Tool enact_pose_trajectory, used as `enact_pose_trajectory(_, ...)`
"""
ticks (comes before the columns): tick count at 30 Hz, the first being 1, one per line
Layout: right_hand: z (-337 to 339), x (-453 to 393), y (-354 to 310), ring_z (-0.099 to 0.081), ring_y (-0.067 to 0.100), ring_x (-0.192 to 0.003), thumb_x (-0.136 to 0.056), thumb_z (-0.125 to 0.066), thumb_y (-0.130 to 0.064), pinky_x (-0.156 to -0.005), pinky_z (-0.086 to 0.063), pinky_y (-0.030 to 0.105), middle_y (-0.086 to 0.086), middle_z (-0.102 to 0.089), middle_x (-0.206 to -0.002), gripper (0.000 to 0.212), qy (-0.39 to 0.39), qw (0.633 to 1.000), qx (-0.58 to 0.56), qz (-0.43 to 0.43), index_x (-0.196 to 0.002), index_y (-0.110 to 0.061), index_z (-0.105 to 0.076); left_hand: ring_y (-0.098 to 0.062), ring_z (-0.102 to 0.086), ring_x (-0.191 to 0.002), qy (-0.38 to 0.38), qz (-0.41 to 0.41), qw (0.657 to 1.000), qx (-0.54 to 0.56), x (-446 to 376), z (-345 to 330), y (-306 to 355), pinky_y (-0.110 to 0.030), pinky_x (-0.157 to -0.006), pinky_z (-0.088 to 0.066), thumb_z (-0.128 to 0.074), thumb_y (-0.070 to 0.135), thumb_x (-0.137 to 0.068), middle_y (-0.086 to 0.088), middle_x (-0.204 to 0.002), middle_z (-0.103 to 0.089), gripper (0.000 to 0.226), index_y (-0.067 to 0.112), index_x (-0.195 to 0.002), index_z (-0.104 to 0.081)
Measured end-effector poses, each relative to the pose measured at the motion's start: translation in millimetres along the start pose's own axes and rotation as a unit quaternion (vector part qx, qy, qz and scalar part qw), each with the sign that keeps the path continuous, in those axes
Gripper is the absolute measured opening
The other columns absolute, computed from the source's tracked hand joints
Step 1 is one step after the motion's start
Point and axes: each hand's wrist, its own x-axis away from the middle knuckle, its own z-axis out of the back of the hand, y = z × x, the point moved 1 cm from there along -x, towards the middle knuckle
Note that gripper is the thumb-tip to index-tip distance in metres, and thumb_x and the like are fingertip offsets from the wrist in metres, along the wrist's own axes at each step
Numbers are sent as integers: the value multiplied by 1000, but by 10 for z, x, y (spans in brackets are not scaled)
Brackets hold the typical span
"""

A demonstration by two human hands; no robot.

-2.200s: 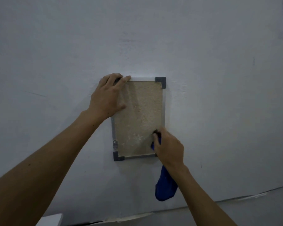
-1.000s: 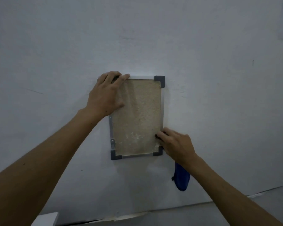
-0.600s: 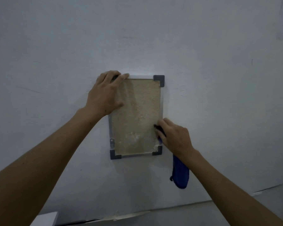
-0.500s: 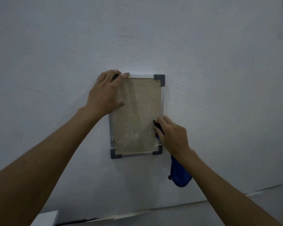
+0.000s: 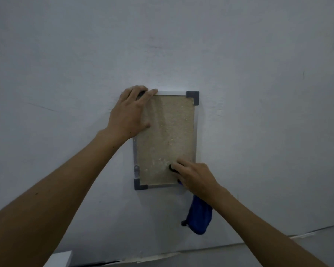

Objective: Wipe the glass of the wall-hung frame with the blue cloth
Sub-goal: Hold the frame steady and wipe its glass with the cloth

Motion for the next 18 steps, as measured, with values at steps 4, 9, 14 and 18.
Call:
enact_pose_trajectory(4, 86, -200, 64, -52, 14, -53, -97, -62, -30, -38, -40, 26, -6, -59, -88, 9, 49, 998, 5, -37, -97, -21, -60, -26, -29, -139, -2, -1, 1000, 0, 4, -4, -2, -40, -105, -41, -84, 34, -69, -3, -147, -37, 97, 27, -151, -33)
enact_pose_trajectory(9, 8, -181, -32, -53, 15, -56, -93, -66, -20, -40, -41, 26, -4, -61, -92, 8, 59, 996, -31, -54, -100, -18, -64, -26, -29, -139, -3, 0, 1000, -2, -8, -4, 1, -40, -105, -41, -85, 34, -69, -3, -147, -36, 98, 27, -152, -33)
enact_pose_trajectory(14, 9, -212, -40, -55, 14, -57, -93, -65, -24, -43, -28, 22, -7, -61, -95, 11, 3, 1000, 1, 7, -103, -22, -63, -26, -29, -139, -3, 0, 1000, -4, -8, -20, -15, -41, -105, -42, -86, 35, -68, -1, -147, -36, 99, 28, -151, -33)
enact_pose_trajectory(18, 111, -422, -31, -53, 12, -57, -99, -49, -33, -42, -44, 27, -6, -61, -97, 21, 107, 990, -37, -86, -104, -18, -63, -25, -29, -139, -4, 2, 1000, -3, -7, -17, -24, -40, -105, -42, -86, 37, -67, 0, -147, -36, 100, 30, -151, -33)
